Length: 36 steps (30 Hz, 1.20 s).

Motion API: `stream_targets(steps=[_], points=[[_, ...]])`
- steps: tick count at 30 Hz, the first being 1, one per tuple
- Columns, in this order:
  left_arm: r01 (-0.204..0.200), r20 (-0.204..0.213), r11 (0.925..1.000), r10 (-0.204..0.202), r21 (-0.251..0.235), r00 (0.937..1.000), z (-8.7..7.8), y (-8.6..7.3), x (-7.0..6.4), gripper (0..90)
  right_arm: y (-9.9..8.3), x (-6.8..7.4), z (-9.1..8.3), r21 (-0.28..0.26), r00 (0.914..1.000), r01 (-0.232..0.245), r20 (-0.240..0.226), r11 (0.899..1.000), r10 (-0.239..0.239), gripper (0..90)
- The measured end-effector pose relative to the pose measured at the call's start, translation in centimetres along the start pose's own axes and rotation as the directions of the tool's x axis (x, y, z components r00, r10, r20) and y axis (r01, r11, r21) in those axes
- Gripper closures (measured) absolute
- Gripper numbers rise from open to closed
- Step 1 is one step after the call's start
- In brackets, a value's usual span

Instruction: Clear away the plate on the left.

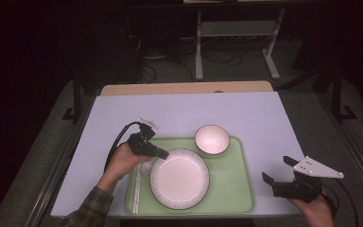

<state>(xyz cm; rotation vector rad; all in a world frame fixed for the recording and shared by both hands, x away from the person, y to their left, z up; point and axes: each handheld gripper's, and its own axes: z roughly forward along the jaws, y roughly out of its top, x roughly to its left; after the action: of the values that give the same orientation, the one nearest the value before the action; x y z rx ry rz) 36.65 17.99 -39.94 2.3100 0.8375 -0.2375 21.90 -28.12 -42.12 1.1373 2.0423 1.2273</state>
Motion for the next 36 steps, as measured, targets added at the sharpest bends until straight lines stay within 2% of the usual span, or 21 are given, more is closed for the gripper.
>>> stream_targets(steps=[2, 8, 14, 20, 22, 25, 29, 30, 34, 36], points=[[-0.005, -0.004, 0.9999, 0.005, 0.009, 1.0000, 0.3, -0.1, 0.2, 85.8, 0.0, 0.0, 0.0, 0.000, 1.0000, -0.001, 0.001, 1.000, 0.001, 4.8], [-0.020, -0.055, 0.9988, 0.022, 0.045, 0.9983, 1.2, -0.1, 0.4, 83.9, 0.0, 0.0, 0.1, 0.000, 1.0000, 0.003, -0.003, 1.000, -0.003, 4.8], [-0.032, -0.073, 0.9973, 0.036, 0.066, 0.9967, 1.7, -0.4, 0.7, 83.1, 0.0, 0.0, 0.1, 0.000, 1.0000, 0.002, -0.004, 1.000, -0.002, 4.8], [-0.046, -0.069, 0.9983, 0.048, 0.037, 0.9965, 1.6, -0.5, 0.8, 82.7, 0.0, 0.0, 0.1, 0.000, 1.0000, 0.002, -0.005, 1.000, -0.002, 4.8], [-0.049, -0.085, 0.9987, 0.050, 0.016, 0.9951, 1.2, -0.6, 0.9, 77.6, 0.0, 0.0, 0.1, -0.003, 1.0000, 0.001, -0.005, 1.000, -0.001, 4.8], [-0.048, -0.083, 0.9983, 0.045, -0.032, 0.9955, 0.4, -0.9, 1.1, 71.0, 0.1, 0.0, 0.1, -0.002, 1.0000, 0.002, -0.007, 1.000, -0.002, 4.8], [-0.061, -0.105, 0.9935, 0.051, -0.097, 0.9932, -0.8, -1.6, 1.0, 59.3, 0.2, 0.0, 0.3, -0.003, 0.9999, 0.004, -0.014, 1.000, -0.004, 4.8], [-0.067, -0.109, 0.9915, 0.055, -0.111, 0.9925, -1.1, -1.7, 0.9, 57.4, 0.2, 0.0, 0.4, -0.002, 0.9999, 0.003, -0.016, 1.000, -0.003, 4.8], [-0.104, -0.143, 0.9734, 0.076, -0.204, 0.9868, -2.6, -2.8, 0.5, 42.9, 0.4, 0.0, 0.7, -0.004, 0.9997, 0.009, -0.023, 1.000, -0.009, 4.8], [-0.116, -0.158, 0.9675, 0.081, -0.225, 0.9841, -3.1, -3.4, 0.3, 38.1, 0.5, 0.0, 0.8, -0.005, 0.9995, 0.014, -0.027, 1.000, -0.014, 4.8]])
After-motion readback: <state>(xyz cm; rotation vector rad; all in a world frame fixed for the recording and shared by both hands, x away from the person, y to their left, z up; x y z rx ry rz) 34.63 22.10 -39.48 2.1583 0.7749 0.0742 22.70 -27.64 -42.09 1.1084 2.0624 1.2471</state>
